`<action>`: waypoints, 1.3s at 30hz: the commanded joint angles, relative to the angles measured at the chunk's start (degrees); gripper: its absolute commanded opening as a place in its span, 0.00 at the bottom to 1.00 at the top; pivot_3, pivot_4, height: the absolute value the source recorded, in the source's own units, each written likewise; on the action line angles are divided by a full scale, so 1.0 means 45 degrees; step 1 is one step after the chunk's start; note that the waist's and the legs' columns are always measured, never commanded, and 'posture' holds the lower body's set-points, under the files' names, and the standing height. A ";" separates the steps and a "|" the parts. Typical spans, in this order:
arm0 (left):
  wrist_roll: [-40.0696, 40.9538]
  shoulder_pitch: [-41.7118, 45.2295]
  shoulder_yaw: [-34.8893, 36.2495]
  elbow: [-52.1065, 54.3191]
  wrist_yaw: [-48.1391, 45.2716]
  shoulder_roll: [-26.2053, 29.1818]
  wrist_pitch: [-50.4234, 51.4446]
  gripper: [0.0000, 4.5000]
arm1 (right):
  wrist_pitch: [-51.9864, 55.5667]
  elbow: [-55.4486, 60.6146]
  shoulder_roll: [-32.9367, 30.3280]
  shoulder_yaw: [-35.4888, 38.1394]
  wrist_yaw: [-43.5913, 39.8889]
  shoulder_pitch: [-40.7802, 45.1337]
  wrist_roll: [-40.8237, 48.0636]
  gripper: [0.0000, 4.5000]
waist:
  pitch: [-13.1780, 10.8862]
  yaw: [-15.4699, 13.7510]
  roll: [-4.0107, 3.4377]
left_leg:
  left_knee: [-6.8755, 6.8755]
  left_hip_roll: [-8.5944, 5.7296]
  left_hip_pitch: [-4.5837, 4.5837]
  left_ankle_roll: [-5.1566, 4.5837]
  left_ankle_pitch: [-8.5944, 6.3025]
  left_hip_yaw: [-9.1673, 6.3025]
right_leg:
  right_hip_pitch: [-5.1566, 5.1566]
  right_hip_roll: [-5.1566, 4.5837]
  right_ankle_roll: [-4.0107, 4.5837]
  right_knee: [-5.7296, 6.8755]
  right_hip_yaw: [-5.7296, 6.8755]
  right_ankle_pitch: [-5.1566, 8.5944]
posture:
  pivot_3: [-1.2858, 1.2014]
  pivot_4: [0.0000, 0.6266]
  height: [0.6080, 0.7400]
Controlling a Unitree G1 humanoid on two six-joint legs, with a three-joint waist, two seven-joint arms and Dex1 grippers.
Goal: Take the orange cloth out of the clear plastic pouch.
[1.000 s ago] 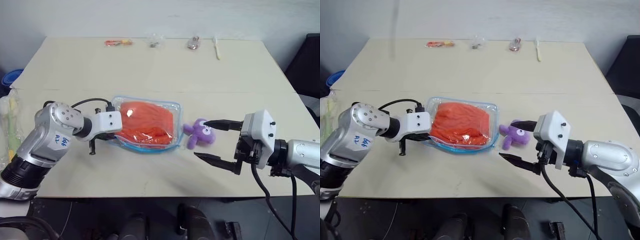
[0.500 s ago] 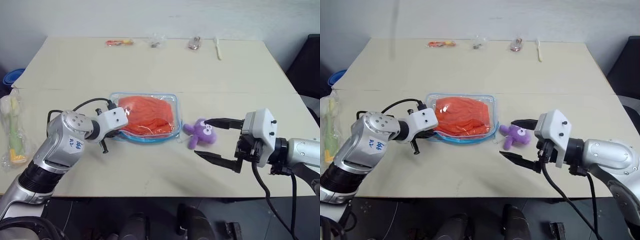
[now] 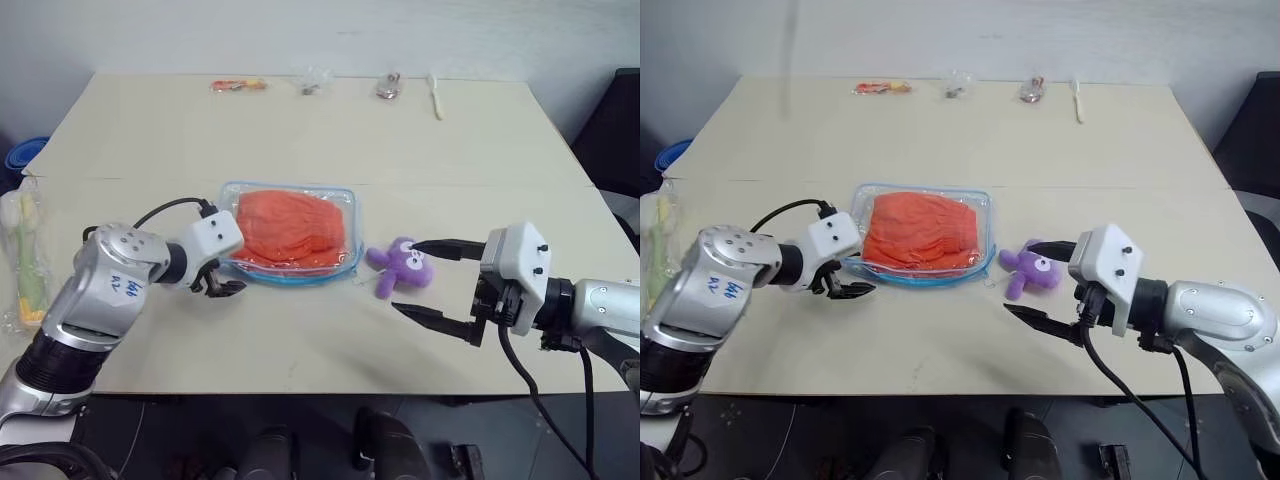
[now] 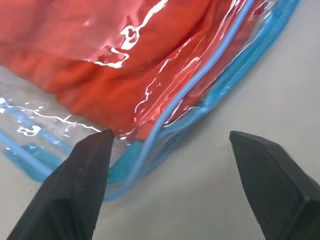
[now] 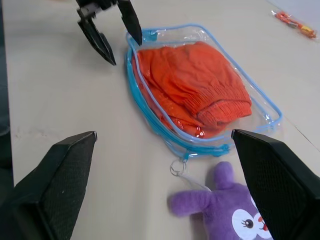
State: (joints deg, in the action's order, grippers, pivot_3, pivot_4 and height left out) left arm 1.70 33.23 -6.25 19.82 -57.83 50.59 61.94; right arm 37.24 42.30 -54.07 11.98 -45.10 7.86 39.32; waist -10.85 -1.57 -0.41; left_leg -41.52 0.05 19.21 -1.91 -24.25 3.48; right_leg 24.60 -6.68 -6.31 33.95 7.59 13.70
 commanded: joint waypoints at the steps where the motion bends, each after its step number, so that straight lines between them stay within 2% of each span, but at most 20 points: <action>1: 0.2198 0.0166 0.2087 0.0685 -0.1387 0.0827 0.0941 0.83 | -0.1153 -0.0494 -0.0481 -0.0404 -0.0387 -0.0359 -0.1658 1.00 | 0.0000 0.0029 0.0000 | 0.0000 0.0000 0.0001 0.0000 0.0000 0.0002 | 0.0003 0.0000 0.0000 0.0001 -0.0002 0.0000 | 0.52 0.24 1.00; 5: 0.4632 0.0101 0.3840 0.0074 -0.3439 0.2086 0.0795 0.83 | -0.2547 -0.1763 -0.0725 -0.1232 -0.0615 -0.0353 -0.3611 1.00 | 0.0000 0.0074 -0.0002 | 0.0002 0.0015 -0.0001 0.0010 -0.0002 0.0005 | 0.0008 0.0005 0.0001 -0.0002 -0.0003 0.0001 | 0.52 0.24 1.00; 10: 0.6081 -0.0448 0.3883 -0.0854 -0.6300 0.3942 -0.1348 0.83 | -0.4703 -0.4031 -0.0478 -0.2979 -0.1088 0.0806 -0.5969 1.00 | -0.0010 0.0103 -0.0022 | 0.0006 0.0004 -0.0008 0.0028 -0.0001 0.0033 | 0.0005 0.0007 0.0005 -0.0006 -0.0001 0.0003 | 0.52 0.24 1.00; 14: 0.6542 0.0446 0.3273 -0.1460 -0.6452 0.3646 -0.2286 0.83 | -0.6070 -0.5891 0.0163 -0.4188 -0.1366 0.1940 -0.7172 1.00 | -0.0012 0.0088 -0.0025 | 0.0004 0.0003 -0.0001 0.0039 0.0000 0.0069 | 0.0001 0.0011 0.0012 -0.0007 0.0018 0.0007 | 0.52 0.24 1.00; 17: 0.7219 0.1377 0.3070 -0.1561 -0.6274 0.2929 -0.2418 0.83 | -0.6647 -0.7270 0.0697 -0.4819 -0.1486 0.2714 -0.7871 1.00 | -0.0012 0.0099 -0.0025 | 0.0003 -0.0002 0.0004 0.0042 0.0002 0.0077 | -0.0001 0.0011 0.0013 -0.0006 0.0025 0.0008 | 0.52 0.24 1.00; 20: 0.7621 0.1968 0.3074 -0.1631 -0.5834 0.2330 -0.2457 0.83 | -0.6886 -0.7994 0.1055 -0.5078 -0.1627 0.3086 -0.8184 0.87 | -0.0013 0.0160 -0.0026 | 0.0012 0.0000 0.0009 0.0043 0.0002 0.0075 | 0.0005 0.0012 0.0014 -0.0010 0.0029 0.0008 | 0.52 0.24 1.00; 27: 0.7517 0.1880 0.2750 -0.1536 -0.5488 0.2322 -0.3122 0.83 | -0.6916 -0.7919 0.1172 -0.4907 -0.1956 0.2880 -0.8317 0.36 | -0.0013 0.0374 -0.0026 | 0.0015 0.0007 0.0004 0.0043 0.0002 0.0061 | 0.0004 0.0011 0.0014 -0.0006 0.0026 0.0008 | 0.52 0.24 1.00; 28: 0.7483 0.1855 0.2697 -0.1534 -0.5448 0.2320 -0.3218 0.83 | -0.6846 -0.7815 0.1135 -0.4864 -0.1976 0.2812 -0.8311 0.26 | -0.0013 0.0370 -0.0026 | 0.0014 0.0010 0.0003 0.0043 0.0002 0.0056 | 0.0004 0.0012 0.0014 -0.0005 0.0024 0.0009 | 0.52 0.24 1.00; 32: 0.7377 0.1725 0.2512 -0.1455 -0.5362 0.2350 -0.3642 0.83 | -0.5870 -0.7065 0.0986 -0.4697 -0.2078 0.2497 -0.8138 0.00 | -0.0013 0.0350 -0.0026 | 0.0012 0.0011 0.0003 0.0043 0.0002 0.0048 | 0.0003 0.0009 0.0015 -0.0005 0.0024 0.0008 | 0.52 0.24 1.00; 39: 0.7563 0.2070 0.2252 -0.1618 -0.5299 0.2235 -0.3771 0.83 | -0.1706 -0.3985 0.0531 -0.3891 -0.2279 0.1721 -0.6881 0.00 | -0.0013 0.0332 -0.0026 | 0.0011 0.0010 0.0006 0.0043 0.0002 0.0040 | 0.0004 0.0010 0.0014 -0.0004 0.0023 0.0008 | 0.52 0.24 1.00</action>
State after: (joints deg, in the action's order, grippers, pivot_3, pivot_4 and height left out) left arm 35.08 41.18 3.34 12.49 -81.89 60.17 45.69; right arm 24.52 20.03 -50.77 -7.64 -55.18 15.87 6.30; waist -10.91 -0.07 -0.53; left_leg -41.47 0.10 19.23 -1.72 -24.24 3.64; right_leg 24.61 -6.63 -6.24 33.93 7.69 13.73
